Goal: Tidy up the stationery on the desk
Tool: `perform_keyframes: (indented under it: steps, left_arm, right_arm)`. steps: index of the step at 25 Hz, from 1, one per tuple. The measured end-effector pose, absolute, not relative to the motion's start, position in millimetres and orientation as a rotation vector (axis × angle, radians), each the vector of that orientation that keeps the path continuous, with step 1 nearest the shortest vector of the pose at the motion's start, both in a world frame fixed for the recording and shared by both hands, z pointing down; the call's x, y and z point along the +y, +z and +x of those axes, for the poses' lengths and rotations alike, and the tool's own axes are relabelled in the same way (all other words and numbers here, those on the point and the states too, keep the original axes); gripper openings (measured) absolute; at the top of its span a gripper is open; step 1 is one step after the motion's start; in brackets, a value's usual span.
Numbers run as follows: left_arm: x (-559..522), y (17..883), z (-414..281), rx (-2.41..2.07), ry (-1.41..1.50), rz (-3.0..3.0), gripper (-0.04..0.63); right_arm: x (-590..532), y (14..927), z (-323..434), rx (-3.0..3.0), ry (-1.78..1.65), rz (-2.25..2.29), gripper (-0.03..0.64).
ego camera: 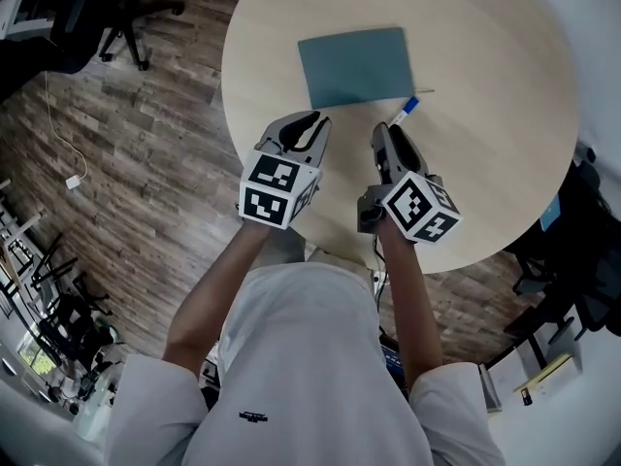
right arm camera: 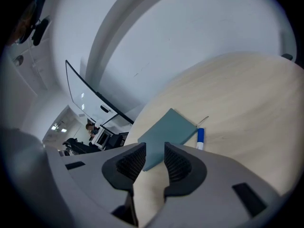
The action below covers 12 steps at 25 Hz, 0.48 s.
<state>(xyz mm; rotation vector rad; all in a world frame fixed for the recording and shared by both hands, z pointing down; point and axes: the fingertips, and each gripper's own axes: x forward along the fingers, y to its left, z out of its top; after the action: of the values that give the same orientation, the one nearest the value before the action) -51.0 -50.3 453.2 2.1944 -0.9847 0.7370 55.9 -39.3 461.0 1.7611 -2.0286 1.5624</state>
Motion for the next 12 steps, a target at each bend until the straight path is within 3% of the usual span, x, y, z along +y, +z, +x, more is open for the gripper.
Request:
perform_keyframes:
  steps: [7, 12]
  left_arm:
    - [-71, 491, -56, -0.984, 0.781, 2.189, 0.055]
    - [-78, 520, -50, -0.934, 0.836, 2.197, 0.110]
  right_arm:
    - [-62, 495, 52, -1.951, 1.655, 1.788, 0.127]
    - [-75, 521, 60, -1.870, 1.669, 1.815, 0.163]
